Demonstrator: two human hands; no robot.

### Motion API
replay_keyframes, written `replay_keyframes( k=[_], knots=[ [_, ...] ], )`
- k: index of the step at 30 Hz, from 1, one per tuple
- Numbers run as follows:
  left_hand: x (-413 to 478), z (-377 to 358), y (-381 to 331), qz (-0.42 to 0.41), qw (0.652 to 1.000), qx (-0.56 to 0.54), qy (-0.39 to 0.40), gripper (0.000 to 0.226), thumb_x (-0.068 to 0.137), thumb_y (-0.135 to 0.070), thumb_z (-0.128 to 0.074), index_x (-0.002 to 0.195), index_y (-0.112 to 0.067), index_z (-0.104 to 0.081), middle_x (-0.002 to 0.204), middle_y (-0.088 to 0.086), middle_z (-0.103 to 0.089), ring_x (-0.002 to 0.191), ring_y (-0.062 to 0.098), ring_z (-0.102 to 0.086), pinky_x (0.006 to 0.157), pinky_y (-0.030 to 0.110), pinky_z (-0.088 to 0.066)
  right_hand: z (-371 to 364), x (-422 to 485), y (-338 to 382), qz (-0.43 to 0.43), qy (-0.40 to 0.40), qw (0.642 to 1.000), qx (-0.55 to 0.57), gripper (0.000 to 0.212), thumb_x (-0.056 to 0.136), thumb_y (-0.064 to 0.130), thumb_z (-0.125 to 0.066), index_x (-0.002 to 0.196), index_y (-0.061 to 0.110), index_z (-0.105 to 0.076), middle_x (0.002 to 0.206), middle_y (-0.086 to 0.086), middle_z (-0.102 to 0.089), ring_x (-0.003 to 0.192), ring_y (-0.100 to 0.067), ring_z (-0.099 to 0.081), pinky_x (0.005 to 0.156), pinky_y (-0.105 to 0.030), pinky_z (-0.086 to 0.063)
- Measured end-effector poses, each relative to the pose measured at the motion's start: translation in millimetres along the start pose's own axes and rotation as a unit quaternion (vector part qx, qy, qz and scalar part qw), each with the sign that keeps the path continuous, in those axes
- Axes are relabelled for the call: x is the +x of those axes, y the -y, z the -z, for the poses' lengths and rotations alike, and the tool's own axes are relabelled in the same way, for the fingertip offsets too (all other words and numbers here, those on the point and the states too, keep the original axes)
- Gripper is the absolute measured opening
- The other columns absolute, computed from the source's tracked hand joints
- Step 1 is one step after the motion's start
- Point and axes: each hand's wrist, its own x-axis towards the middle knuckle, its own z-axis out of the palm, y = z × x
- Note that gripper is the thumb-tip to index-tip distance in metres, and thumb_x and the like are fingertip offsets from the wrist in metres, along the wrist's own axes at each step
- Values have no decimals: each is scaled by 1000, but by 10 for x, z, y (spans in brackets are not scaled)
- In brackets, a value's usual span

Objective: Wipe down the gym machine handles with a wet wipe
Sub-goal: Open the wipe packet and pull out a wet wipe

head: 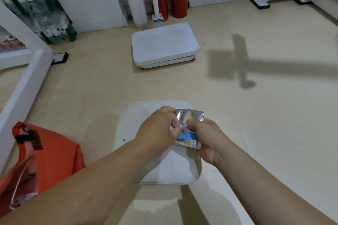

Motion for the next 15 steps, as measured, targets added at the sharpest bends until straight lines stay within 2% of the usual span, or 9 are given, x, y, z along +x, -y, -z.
replay_keyframes(
  k=[2,4,5,7,9,11,13,15],
  knots=[
    [17,-20,-3,13,1000,5,-9,15,91,-19,-67,81,-15,-78,128,-7,-63,116,13,-61,93,40,-53,-38,-37,-26,26,-11,1000,-8,29,102,8,-51,107,14,-79,104,-16,-82,103,-37,-78,95,-56,-59],
    [52,-56,6,23,999,-19,-16,18,87,-12,-67,72,-9,-78,118,4,-70,110,12,-63,91,39,-53,-90,-87,-70,52,-13,998,-26,29,105,14,-51,108,17,-80,103,-11,-83,104,-34,-78,99,-58,-58],
    [66,-71,15,32,999,-35,-16,20,85,-9,-66,68,-6,-77,110,8,-73,104,4,-62,89,32,-53,-106,-98,-97,67,-15,997,-34,30,105,16,-51,108,17,-80,103,-11,-82,103,-33,-78,98,-57,-59],
    [74,-78,9,52,997,-61,-4,23,83,-6,-64,64,2,-74,96,17,-75,93,-14,-54,78,6,-43,-125,-126,-119,93,-23,995,-36,30,106,16,-51,106,18,-80,102,-11,-82,103,-36,-77,91,-48,-64],
    [72,-85,-10,73,993,-93,0,24,84,-6,-63,65,5,-73,92,21,-76,94,-22,-50,73,-4,-34,-121,-141,-125,112,-26,993,-34,29,106,16,-51,104,19,-80,103,-13,-82,104,-39,-75,85,-44,-65],
    [57,-100,-23,86,988,-125,-9,24,84,-8,-65,67,6,-74,96,17,-78,102,-26,-47,75,-6,-33,-115,-151,-140,124,-26,991,-32,28,107,18,-51,105,19,-80,104,-12,-81,105,-39,-75,82,-43,-65],
    [47,-110,-38,84,985,-150,-25,24,84,-8,-66,68,8,-73,98,17,-77,101,-32,-44,76,-6,-34,-122,-176,-136,132,-24,991,-28,29,108,20,-51,107,20,-80,104,-11,-82,104,-37,-76,77,-41,-64],
    [49,-98,-56,81,982,-167,-31,23,85,-7,-66,70,10,-72,99,16,-75,96,-35,-43,75,-7,-34,-116,-176,-112,137,-23,990,-34,28,107,20,-52,104,20,-80,104,-12,-81,104,-37,-76,86,-48,-65]
  ],
)
